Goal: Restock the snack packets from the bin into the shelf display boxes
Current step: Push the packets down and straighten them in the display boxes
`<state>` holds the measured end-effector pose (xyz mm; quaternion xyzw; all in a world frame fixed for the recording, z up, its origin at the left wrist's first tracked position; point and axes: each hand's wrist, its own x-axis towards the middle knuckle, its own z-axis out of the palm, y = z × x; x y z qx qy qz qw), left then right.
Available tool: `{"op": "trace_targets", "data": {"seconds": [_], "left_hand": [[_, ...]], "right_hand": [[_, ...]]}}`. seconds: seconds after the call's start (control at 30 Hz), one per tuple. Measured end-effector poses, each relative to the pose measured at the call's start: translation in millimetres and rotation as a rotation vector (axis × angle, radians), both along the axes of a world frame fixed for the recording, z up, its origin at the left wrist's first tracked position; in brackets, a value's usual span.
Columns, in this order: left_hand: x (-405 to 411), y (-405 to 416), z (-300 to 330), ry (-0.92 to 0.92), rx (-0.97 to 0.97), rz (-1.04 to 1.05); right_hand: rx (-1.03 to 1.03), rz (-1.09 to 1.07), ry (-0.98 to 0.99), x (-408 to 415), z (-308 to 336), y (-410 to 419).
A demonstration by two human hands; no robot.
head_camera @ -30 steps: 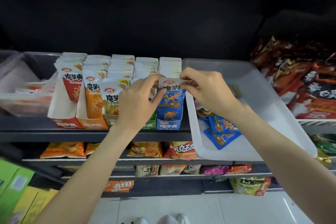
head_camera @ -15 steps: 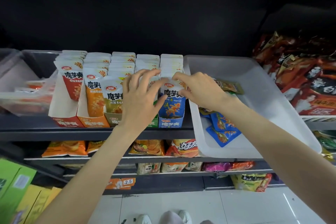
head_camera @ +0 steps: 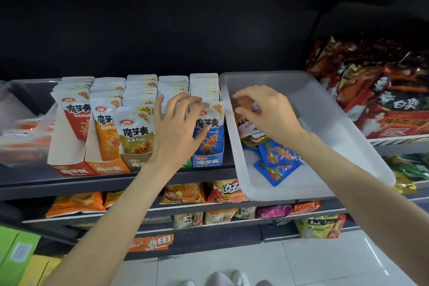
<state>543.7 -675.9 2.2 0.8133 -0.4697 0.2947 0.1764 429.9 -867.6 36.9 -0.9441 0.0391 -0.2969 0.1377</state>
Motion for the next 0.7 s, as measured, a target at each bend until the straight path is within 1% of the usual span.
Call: {"op": "trace_targets", "data": {"seconds": [0.07,0.13,0.2,0.27,0.37,0.4,0.47,0.53,0.63,0.7], "left_hand": [[-6,-6,4,-0.003,-0.054,-0.073],[-17,-14,9,0.014,-0.076,-0.175],[-31,-23,12,0.062,-0.026,-0.234],[-40,-29,9,0.105,0.065,-0.231],[-41,-30,0,0.121,0.174,-0.192],[-41,-29,-2,0.131,0.196,-0.186],[-42,-27,-6,0.150,0.215,-0.178],[-42,-27,-7,0.151,0.215,-0.174],[-42,-27,-6,0.159,0.213,-0.182],[-41,-27,-1,0.200,0.191,-0.203]], "right_hand": [[0.035,-0.036,0.027,-20,0,-20],[0.058,-0.071,0.139,-37,-3,-39],[-0.018,-0.098,0.323,-45,-11,-51],[-0.129,-0.080,0.426,-43,-22,-54],[-0.259,-0.036,0.435,-24,-34,-53],[-0.330,-0.031,0.432,-16,-37,-53],[-0.493,0.004,0.458,-1,-40,-57],[-0.585,0.066,0.492,9,-42,-59],[-0.636,0.182,0.490,11,-39,-61],[-0.553,0.193,0.385,1,-31,-63]]}}
